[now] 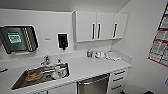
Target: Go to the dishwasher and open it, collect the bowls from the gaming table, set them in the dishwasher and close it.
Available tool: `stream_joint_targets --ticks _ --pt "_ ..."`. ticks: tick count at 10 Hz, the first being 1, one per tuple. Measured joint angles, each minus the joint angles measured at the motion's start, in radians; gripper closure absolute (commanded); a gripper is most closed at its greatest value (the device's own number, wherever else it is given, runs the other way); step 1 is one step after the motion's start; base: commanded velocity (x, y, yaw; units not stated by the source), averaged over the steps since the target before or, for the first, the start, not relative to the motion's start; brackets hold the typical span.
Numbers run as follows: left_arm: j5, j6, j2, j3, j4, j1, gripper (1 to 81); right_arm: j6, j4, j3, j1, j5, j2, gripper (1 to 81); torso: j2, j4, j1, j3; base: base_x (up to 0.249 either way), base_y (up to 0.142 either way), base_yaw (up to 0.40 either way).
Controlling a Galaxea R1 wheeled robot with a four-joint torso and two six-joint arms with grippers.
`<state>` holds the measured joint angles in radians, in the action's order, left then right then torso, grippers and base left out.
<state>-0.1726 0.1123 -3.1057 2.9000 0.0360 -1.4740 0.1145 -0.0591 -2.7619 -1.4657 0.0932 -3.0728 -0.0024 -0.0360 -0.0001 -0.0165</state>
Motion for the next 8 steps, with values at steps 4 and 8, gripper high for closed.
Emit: stream_joint_targets --ticks 4,8 --pt "0.000 0.000 0.000 0.000 0.000 0.003 1.0 0.000 0.000 0.000 0.001 0.000 -0.003 1.0 0.000 0.000 0.001 0.000 0.081 0.000 0.000" --pt "0.000 0.000 0.000 0.000 0.000 -0.001 1.0 0.000 0.000 0.000 -0.005 0.000 -0.005 1.0 0.000 0.000 0.001 0.000 0.000 0.000 0.000"
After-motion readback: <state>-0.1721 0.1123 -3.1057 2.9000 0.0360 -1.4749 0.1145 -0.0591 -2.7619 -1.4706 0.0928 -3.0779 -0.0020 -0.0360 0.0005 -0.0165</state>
